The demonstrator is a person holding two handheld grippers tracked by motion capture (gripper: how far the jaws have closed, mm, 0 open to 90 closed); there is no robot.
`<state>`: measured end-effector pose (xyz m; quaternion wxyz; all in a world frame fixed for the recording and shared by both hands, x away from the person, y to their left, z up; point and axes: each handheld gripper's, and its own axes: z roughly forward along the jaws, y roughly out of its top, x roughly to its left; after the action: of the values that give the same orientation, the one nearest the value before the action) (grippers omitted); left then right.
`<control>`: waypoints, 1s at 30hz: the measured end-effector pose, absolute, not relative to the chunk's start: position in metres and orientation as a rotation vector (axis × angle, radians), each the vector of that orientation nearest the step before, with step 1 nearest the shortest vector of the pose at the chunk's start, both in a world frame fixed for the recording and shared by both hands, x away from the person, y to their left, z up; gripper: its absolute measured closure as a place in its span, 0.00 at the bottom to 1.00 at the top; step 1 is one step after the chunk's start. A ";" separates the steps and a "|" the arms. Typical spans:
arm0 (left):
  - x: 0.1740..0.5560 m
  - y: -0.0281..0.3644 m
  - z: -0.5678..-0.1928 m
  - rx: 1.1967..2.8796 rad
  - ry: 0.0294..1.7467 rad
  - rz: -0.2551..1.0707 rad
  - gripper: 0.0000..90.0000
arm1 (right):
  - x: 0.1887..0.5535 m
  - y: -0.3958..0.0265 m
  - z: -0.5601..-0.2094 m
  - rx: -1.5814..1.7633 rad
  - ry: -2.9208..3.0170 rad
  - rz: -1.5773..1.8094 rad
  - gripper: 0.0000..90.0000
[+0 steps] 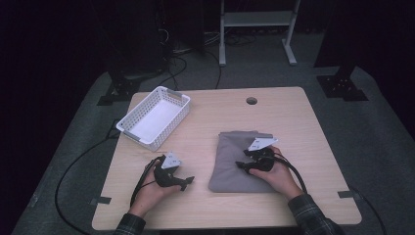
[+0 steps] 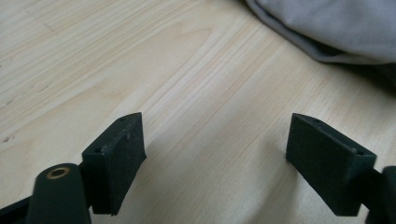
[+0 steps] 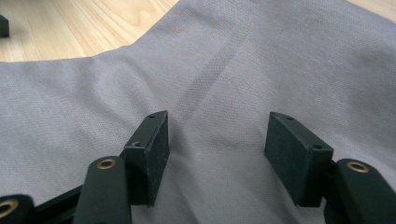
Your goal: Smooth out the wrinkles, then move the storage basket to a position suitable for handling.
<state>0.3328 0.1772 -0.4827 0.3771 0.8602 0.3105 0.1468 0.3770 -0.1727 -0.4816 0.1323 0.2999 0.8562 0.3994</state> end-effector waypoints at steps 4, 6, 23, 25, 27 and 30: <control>0.332 0.177 -0.483 2.211 0.816 0.375 0.08 | 0.374 -0.184 -0.482 0.881 2.476 1.156 0.43; 0.331 0.176 -0.484 2.218 0.823 0.373 0.03 | 0.371 -0.190 -0.482 0.890 2.470 1.150 0.43; 0.331 0.173 -0.484 2.202 0.898 0.401 0.00 | 0.337 -0.261 -0.482 1.034 2.378 1.109 0.43; 0.331 0.173 -0.484 2.192 0.929 0.410 0.00 | 0.334 -0.269 -0.483 1.039 2.369 1.107 0.43; 0.331 0.173 -0.484 2.187 0.941 0.416 0.00 | 0.330 -0.277 -0.483 1.055 2.359 1.103 0.43; 0.331 0.173 -0.484 2.185 0.949 0.418 0.00 | 0.325 -0.288 -0.483 1.072 2.346 1.096 0.43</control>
<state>0.3311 0.1734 -0.4844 0.3536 0.8450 0.3670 0.1618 0.3251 -0.2877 -0.4828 0.1688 0.3769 0.8251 0.3856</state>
